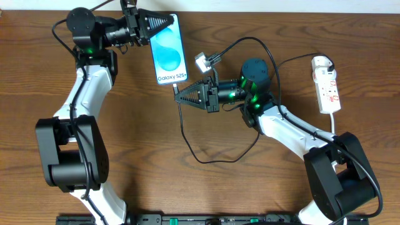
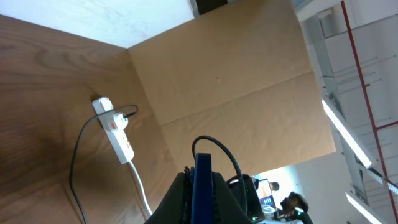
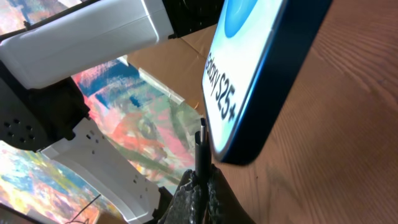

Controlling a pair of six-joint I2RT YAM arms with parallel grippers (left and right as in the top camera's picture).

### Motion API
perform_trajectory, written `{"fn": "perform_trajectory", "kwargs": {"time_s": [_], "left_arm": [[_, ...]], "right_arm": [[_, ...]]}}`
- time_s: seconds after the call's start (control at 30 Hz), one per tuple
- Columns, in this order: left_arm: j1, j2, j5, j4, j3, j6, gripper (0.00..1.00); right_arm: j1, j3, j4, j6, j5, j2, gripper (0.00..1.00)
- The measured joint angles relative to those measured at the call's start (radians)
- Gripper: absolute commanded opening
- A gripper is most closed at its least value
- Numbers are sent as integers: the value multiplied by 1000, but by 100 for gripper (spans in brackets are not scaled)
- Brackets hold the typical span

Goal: Plug charger to phone and switch on socket

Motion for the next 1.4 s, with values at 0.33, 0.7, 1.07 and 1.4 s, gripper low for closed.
{"fn": "perform_trajectory", "kwargs": {"time_s": [0.33,0.7,1.07,1.4], "left_arm": [[-4,0,-6,0,0,-9,7],[-4,0,-19,0,0,-26,7],[-4,0,-18,0,0,-25,7],[-4,0,-17,0,0,-17,7]], "right_arm": [[0,0,0,0,16,0,1],[0,0,0,0,22,0,1],[0,0,0,0,22,0,1],[0,0,0,0,22,0,1]]}}
